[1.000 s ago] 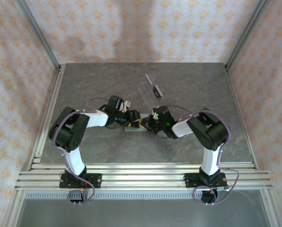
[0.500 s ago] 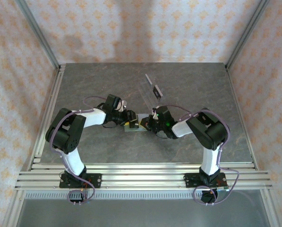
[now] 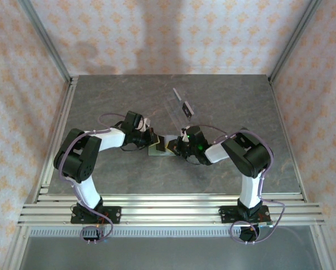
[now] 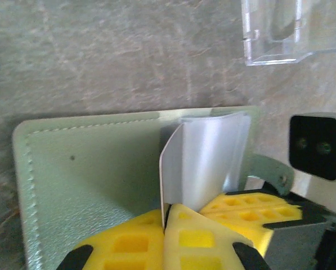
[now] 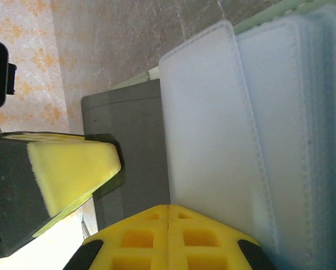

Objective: Put the credit cards into the card holder

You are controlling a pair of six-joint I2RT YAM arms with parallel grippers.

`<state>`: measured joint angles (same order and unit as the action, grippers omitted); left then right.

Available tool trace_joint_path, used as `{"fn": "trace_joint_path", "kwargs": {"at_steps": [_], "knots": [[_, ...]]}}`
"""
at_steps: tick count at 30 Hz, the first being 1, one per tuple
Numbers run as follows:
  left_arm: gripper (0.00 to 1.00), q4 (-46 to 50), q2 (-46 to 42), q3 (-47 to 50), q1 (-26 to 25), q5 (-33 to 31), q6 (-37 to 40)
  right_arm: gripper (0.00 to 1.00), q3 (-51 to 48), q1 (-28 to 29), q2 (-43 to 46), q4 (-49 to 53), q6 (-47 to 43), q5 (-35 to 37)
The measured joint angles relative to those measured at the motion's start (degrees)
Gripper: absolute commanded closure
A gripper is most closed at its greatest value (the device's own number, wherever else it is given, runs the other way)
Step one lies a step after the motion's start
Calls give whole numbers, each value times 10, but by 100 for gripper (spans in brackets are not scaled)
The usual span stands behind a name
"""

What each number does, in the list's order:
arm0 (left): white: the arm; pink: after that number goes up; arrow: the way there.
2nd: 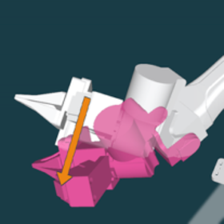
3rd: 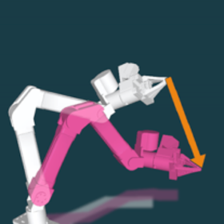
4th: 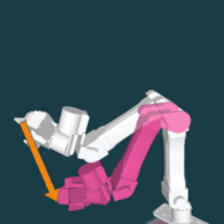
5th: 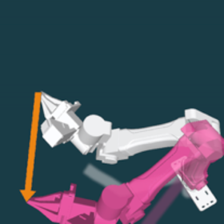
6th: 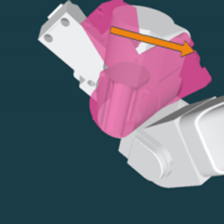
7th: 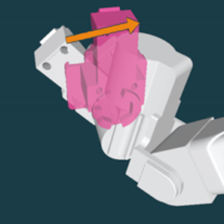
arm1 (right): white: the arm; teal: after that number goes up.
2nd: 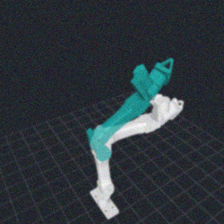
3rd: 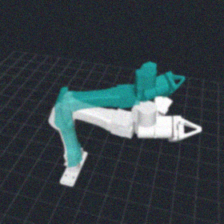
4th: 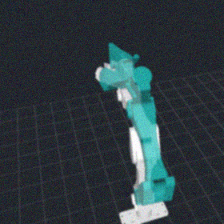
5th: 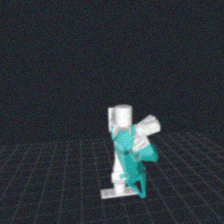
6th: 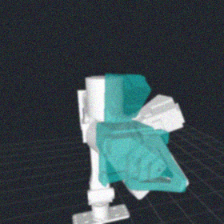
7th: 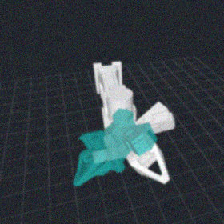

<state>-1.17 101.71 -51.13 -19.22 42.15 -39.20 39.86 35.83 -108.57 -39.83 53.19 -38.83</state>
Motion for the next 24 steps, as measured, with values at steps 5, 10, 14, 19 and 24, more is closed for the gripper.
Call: {"fn": "trace_joint_path", "kwargs": {"at_steps": [5,10,14,19,24], "knots": [[100,-32,0,12,2,12,-13,87,0,-1,0,-9,-1,-11],[100,-44,0,16,2,15,-13,86,0,-5,2,-8,2,-17],[100,-47,0,18,1,16,-5,82,0,-14,16,17,-1,-24],[100,-81,12,28,1,29,2,78,0,-36,57,96,-26,-26],[100,-127,20,44,1,44,0,75,16,-55,96,188,-72,-25]]}}
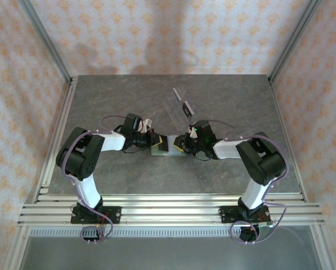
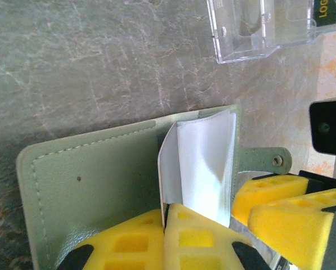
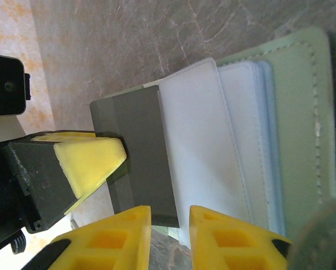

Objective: Put the credit cards into the card holder

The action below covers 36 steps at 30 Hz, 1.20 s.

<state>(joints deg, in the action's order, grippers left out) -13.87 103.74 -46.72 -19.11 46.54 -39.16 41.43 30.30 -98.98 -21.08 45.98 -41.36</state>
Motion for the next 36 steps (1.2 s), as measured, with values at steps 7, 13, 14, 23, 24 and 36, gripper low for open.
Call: {"fn": "trace_joint_path", "kwargs": {"at_steps": [7,13,14,23,24,36], "knots": [[99,-40,7,15,0,11,-4,75,32,-7,6,79,-49,3],[99,-61,9,24,0,13,-4,75,47,-31,7,140,-84,17],[99,-67,10,26,0,15,-5,74,48,-33,8,147,-89,19],[99,-112,12,53,0,28,-22,75,51,-37,7,172,-107,26],[99,-115,12,57,0,30,-24,75,51,-37,7,172,-107,26],[99,-161,12,82,0,39,-39,76,46,-39,-7,155,-107,19]]}}
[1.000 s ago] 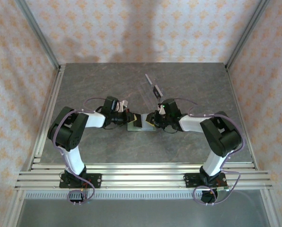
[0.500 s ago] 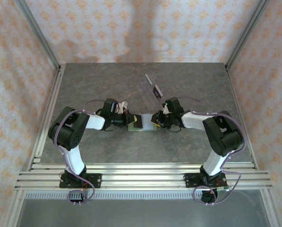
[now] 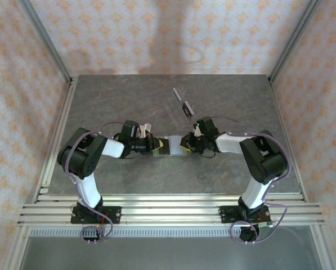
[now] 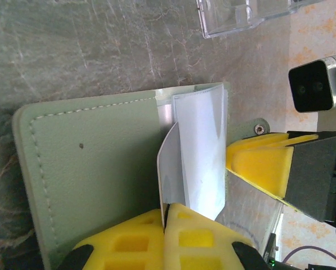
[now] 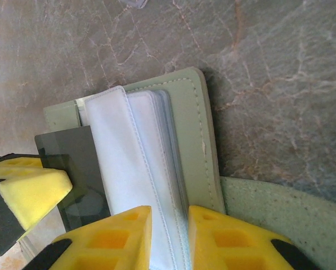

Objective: Put the credit cards into the card holder

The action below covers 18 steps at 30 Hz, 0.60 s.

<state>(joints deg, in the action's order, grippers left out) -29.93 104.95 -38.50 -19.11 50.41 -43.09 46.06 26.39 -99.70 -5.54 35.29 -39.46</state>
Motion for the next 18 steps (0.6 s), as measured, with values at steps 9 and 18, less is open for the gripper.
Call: {"fn": "trace_joint_path", "kwargs": {"at_steps": [9,18], "knots": [[100,-56,24,0,0,2,-24,77,-7,-3,-1,-14,0,-9],[100,-163,63,11,1,16,-74,77,-9,-6,-5,-21,0,-18]]}}
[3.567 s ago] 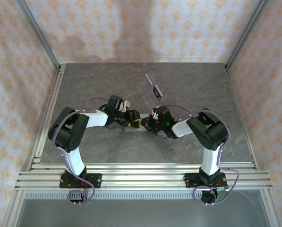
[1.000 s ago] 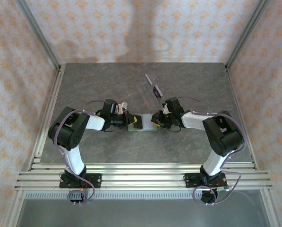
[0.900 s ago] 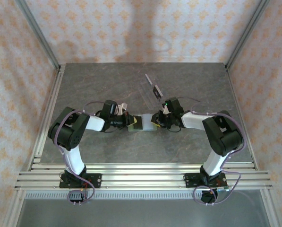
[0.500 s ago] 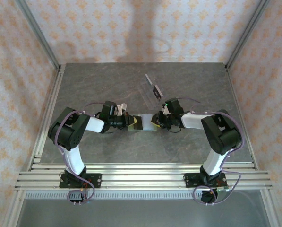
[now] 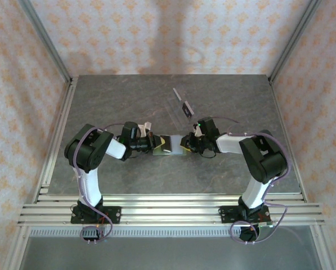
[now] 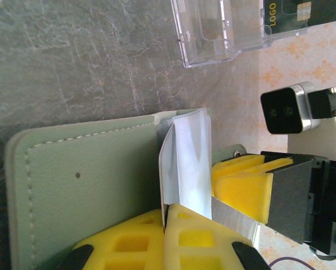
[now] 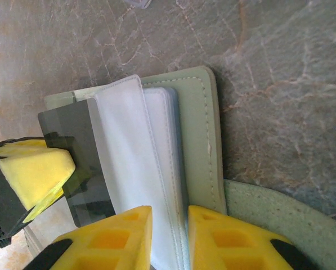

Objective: Put the credit cards into the card holder

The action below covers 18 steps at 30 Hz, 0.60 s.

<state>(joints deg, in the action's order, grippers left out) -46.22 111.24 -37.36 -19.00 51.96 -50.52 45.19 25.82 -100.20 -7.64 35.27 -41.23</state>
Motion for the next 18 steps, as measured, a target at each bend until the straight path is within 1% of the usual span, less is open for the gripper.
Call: {"fn": "trace_joint_path", "kwargs": {"at_steps": [4,9,18], "knots": [[100,-22,8,1,0,3,-11,76,0,-1,-1,-2,0,-3],[100,-24,8,3,0,3,-15,76,0,-1,-1,-2,0,-4],[100,38,-12,-5,0,0,17,76,0,-1,-3,-8,0,-8]]}}
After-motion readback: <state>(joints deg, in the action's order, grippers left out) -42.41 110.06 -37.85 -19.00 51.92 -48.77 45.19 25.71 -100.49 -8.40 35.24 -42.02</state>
